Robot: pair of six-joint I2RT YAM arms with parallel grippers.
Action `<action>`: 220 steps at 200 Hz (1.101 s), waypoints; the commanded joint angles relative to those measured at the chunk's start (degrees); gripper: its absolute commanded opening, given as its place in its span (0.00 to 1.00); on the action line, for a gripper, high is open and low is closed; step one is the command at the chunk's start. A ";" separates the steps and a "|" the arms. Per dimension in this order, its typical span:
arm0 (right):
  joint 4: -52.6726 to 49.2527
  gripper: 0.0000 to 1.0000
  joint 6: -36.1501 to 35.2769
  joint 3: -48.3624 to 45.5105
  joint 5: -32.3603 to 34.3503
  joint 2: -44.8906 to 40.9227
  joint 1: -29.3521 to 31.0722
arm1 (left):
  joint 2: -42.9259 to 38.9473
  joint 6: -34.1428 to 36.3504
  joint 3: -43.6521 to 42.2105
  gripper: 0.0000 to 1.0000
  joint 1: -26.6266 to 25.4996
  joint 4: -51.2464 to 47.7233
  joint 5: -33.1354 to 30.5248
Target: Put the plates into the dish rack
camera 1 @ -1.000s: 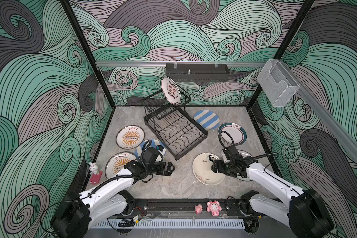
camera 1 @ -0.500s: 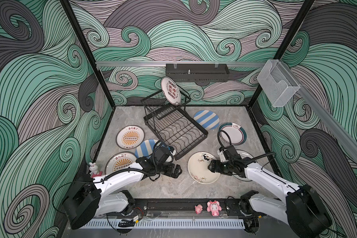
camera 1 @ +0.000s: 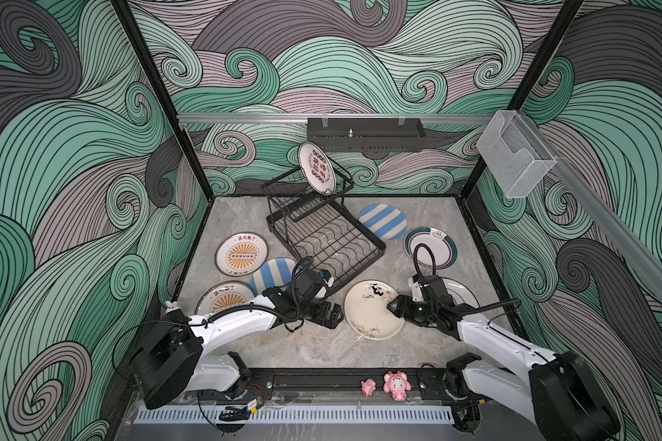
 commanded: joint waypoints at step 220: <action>-0.16 0.57 5.18 -6.04 -3.06 -1.60 -4.05 | 21.48 5.23 17.72 0.99 -5.63 -0.21 -0.39</action>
